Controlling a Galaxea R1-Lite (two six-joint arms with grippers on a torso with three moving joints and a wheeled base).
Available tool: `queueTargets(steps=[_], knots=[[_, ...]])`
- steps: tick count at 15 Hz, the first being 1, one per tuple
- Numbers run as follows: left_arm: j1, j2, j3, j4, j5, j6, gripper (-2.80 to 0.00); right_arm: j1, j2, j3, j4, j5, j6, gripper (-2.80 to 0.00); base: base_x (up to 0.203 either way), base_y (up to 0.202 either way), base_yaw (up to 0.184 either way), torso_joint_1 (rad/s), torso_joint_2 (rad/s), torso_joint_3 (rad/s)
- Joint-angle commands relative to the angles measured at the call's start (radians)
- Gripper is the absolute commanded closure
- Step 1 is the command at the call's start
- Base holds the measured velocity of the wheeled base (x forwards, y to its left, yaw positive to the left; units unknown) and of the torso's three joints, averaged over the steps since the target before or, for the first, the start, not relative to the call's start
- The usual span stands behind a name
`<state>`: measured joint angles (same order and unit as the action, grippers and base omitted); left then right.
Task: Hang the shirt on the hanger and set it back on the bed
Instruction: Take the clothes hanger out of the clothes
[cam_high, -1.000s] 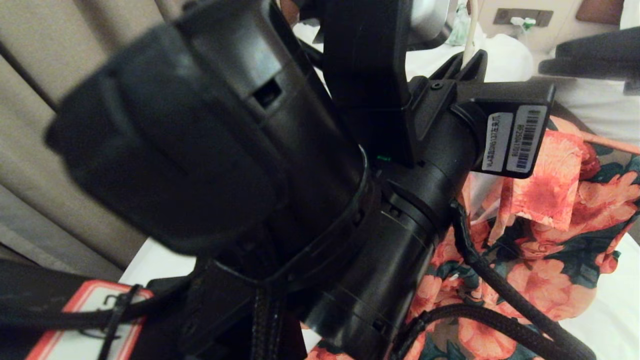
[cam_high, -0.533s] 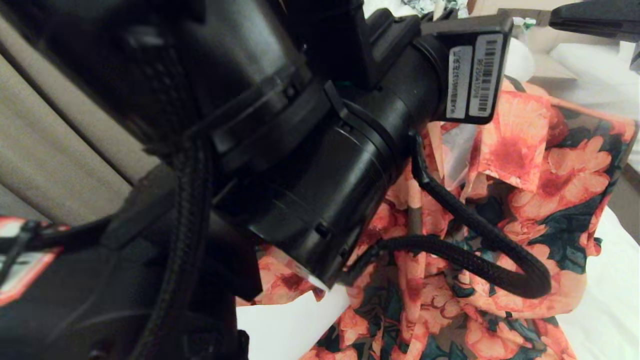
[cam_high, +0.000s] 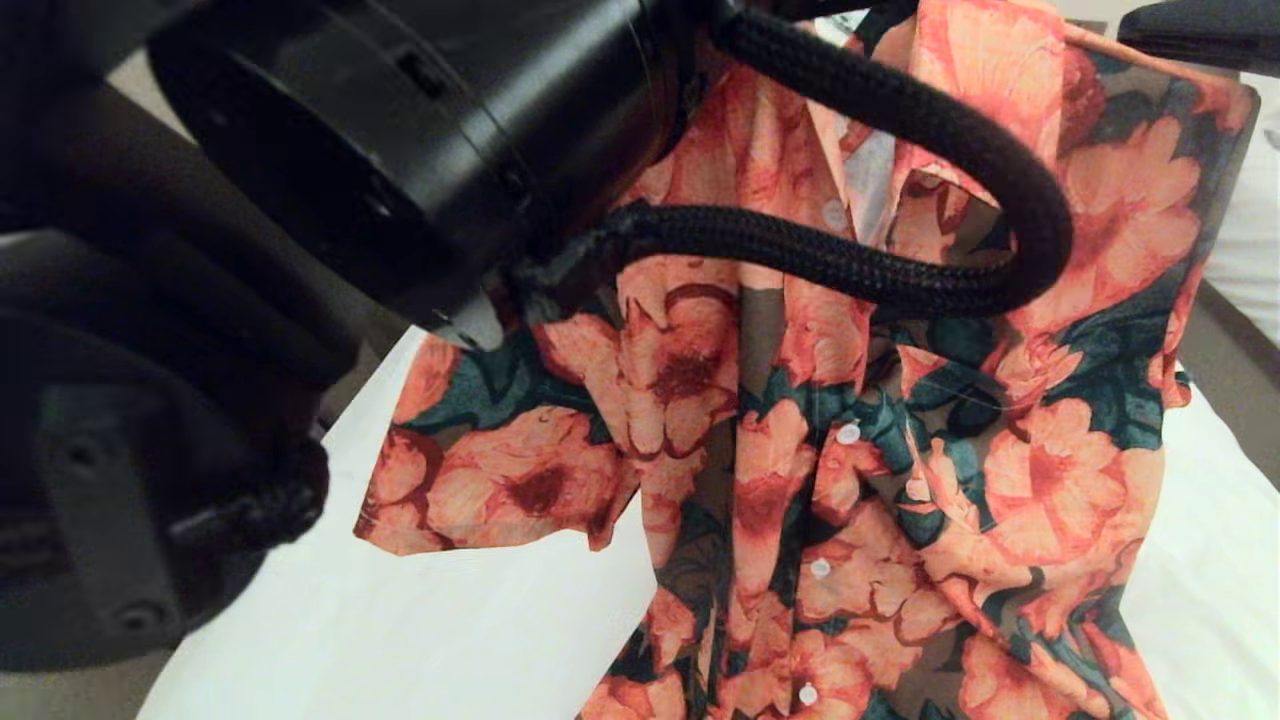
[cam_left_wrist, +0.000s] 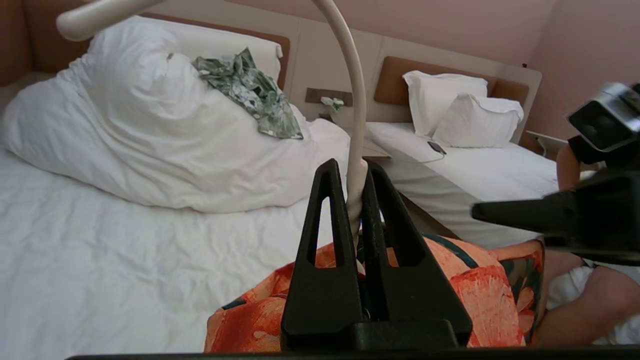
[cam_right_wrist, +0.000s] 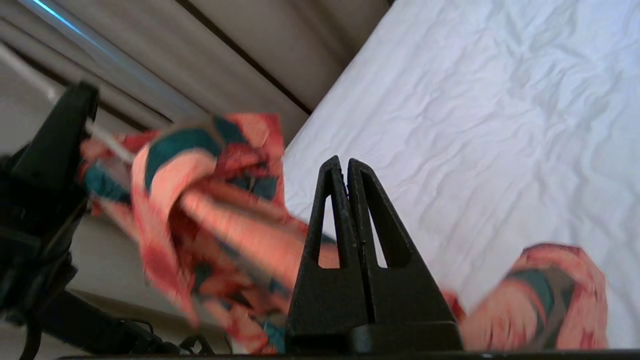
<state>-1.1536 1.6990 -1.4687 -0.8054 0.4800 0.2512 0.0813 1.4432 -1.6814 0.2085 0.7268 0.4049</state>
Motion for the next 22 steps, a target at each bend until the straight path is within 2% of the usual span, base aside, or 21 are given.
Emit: queueTargets(steps=[1, 3, 5, 7, 9, 10, 12, 14, 15, 16, 19, 22], knots=[[0.002, -0.008, -0.032, 0.005, 0.003, 0.023, 0.00, 0.005, -0.049, 0.009, 0.028, 0.005, -0.001, 0.00, 0.000, 0.000, 0.000, 0.000, 0.00, 0.000], [0.002, -0.006, -0.063, 0.011, 0.006, 0.046, 0.00, 0.047, -0.083, 0.013, 0.073, 0.006, -0.008, 0.00, 0.000, 0.000, 0.000, 0.000, 0.00, 0.000], [-0.001, -0.010, -0.089, 0.039, 0.006, 0.056, 0.00, 0.081, -0.130, 0.064, 0.120, 0.005, -0.073, 0.00, 0.000, 0.000, 0.000, 0.000, 0.00, 0.000], [-0.003, -0.019, -0.126, 0.068, 0.006, 0.072, 0.00, 0.128, -0.180, 0.187, 0.126, 0.003, -0.202, 0.00, 0.000, 0.000, 0.000, 0.000, 0.00, 0.000], [-0.002, -0.023, -0.168, 0.086, 0.005, 0.102, 0.00, 0.177, -0.222, 0.290, 0.128, -0.008, -0.375, 0.00, 0.000, 0.000, 0.000, 0.000, 0.00, 0.000], [-0.002, -0.024, -0.174, 0.092, 0.006, 0.115, 0.00, 0.183, -0.226, 0.297, 0.123, -0.014, -0.394, 0.00, 0.000, 0.000, 0.000, 0.000, 0.00, 0.000], [-0.003, -0.037, -0.135, 0.089, 0.008, 0.118, 0.00, 0.156, -0.223, 0.295, 0.016, -0.026, -0.363, 0.00, 0.000, 0.000, 0.000, 0.000, 0.00, 0.000], [-0.003, -0.046, -0.095, 0.083, 0.007, 0.117, 0.00, 0.139, -0.231, 0.293, -0.097, -0.030, -0.246, 0.00, 0.000, 0.000, 0.000, 0.000, 0.00, 0.000], [-0.001, -0.047, -0.086, 0.080, 0.008, 0.115, 0.00, 0.127, -0.242, 0.293, -0.123, -0.030, -0.222, 0.00, 0.000, 0.000, 0.000, 0.000, 0.00, 0.000], [-0.001, -0.046, -0.080, 0.079, 0.008, 0.114, 0.00, 0.106, -0.248, 0.289, -0.130, -0.030, -0.220, 0.00, 0.000, 0.000, 0.000, 0.000, 0.00, 0.000], [0.002, -0.053, -0.059, 0.069, 0.010, 0.115, 0.00, -0.034, -0.264, 0.253, -0.131, -0.024, -0.221, 0.00, 0.000, 0.000, 0.000, 0.000, 0.00, 0.000], [0.002, -0.054, -0.076, 0.069, 0.023, 0.121, 0.00, -0.126, -0.288, 0.262, -0.116, -0.023, -0.270, 0.00, 0.000, 0.000, 0.000, 0.000, 0.00, 0.000]])
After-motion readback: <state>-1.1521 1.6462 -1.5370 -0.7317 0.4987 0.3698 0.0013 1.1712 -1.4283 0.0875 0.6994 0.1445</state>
